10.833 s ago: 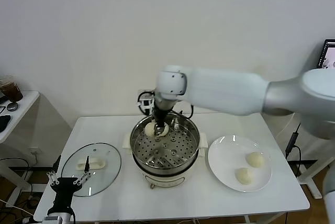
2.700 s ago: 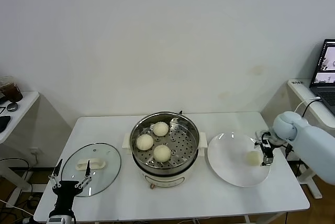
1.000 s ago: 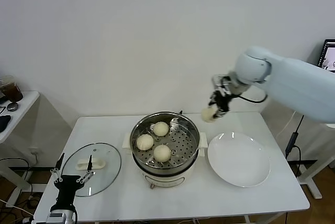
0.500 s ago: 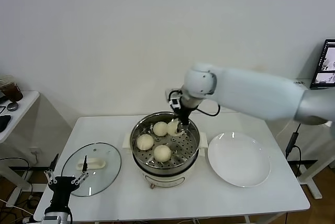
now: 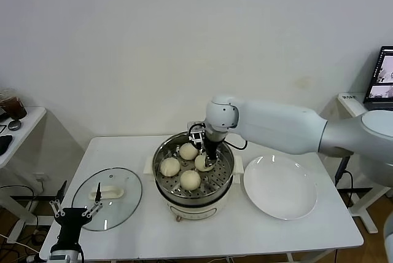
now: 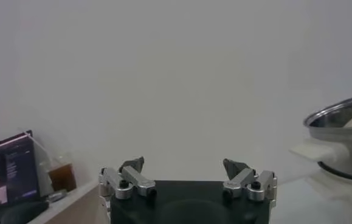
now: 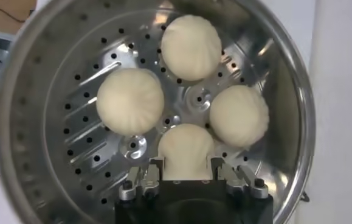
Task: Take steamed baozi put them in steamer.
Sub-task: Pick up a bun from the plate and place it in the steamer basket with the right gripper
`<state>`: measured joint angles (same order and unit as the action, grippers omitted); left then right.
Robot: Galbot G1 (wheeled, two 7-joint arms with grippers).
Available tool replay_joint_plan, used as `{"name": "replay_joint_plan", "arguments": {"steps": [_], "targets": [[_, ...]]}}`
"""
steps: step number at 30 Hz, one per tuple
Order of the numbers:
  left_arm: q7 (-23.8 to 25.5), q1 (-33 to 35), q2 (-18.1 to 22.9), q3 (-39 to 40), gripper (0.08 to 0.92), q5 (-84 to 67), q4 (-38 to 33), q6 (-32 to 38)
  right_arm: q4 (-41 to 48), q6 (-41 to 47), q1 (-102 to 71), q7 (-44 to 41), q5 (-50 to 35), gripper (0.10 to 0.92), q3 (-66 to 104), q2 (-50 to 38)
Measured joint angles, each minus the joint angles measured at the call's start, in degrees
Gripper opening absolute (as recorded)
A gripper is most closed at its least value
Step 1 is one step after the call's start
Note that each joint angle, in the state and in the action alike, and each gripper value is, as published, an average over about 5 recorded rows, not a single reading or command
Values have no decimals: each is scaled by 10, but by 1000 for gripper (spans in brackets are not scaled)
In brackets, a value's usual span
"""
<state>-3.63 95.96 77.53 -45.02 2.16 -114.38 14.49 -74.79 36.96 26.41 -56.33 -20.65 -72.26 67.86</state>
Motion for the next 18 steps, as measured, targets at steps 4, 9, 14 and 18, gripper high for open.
{"name": "replay_joint_plan", "arguments": {"steps": [4, 9, 14, 18], "targets": [[0, 0, 1, -1, 823, 0, 0, 0, 1, 1, -3, 0, 7, 487, 3, -1], [0, -2, 2, 0, 823, 0, -2, -1, 1, 1, -8, 0, 11, 585, 9, -5], [1, -3, 1, 0, 823, 0, -1, -2, -7, 5, -7, 2, 9, 731, 18, -15], [2, -7, 1, 2, 823, 0, 1, -3, -23, 9, 0, 9, 3, 809, 25, -29]]}}
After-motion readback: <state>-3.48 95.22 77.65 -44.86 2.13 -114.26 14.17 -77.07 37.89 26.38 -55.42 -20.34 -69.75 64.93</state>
